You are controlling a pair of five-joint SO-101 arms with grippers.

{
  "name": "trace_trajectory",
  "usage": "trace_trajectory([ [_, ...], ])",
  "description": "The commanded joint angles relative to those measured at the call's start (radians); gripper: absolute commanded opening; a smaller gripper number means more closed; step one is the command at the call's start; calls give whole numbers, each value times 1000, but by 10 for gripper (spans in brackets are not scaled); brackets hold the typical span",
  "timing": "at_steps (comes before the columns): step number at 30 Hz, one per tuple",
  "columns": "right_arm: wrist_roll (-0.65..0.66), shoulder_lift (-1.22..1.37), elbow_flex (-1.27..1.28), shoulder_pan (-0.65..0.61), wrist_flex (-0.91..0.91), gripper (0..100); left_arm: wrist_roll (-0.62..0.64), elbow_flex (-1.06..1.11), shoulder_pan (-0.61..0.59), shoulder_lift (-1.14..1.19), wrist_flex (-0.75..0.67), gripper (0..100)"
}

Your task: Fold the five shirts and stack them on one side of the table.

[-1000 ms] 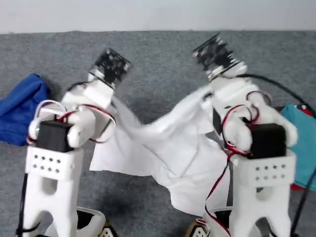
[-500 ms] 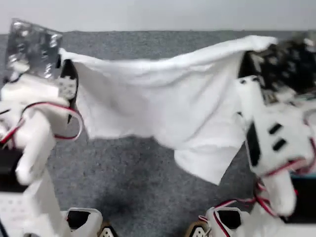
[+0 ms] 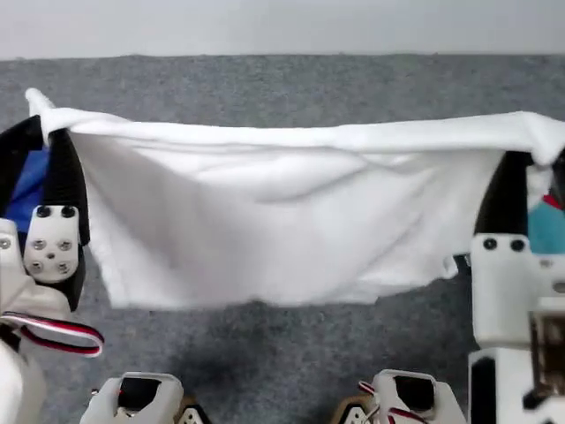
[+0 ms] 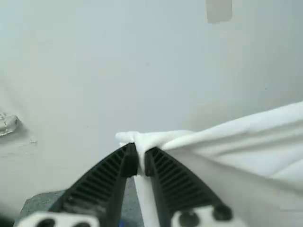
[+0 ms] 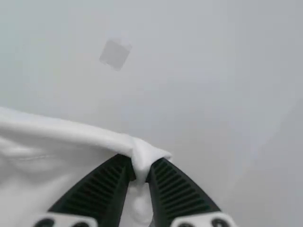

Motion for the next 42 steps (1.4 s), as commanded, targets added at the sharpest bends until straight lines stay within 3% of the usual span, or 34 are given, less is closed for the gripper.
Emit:
trace_trajectory([
  [1,-12,22,-15,15,-2,10,12,-8,-6,6,17,13],
  [7,-14,124,61,8,-12,10,8,113,-6,14,9,13],
  [11,-14,269,144,7,-68,10,8,343,-6,15,-103,13],
  [14,-15,386,190,7,-140,10,6,581,-8,15,-292,13],
  [21,-14,659,233,8,-294,10,6,1099,-34,87,-916,13],
  [25,-11,803,233,8,-375,10,8,1245,-34,279,-1237,13],
  [28,-8,875,229,8,-400,10,6,1244,-38,446,-1359,14],
  [34,-6,914,227,8,-361,10,5,1153,-40,655,-1332,14],
  [42,78,834,201,15,61,10,-110,1152,-91,470,-914,14],
])
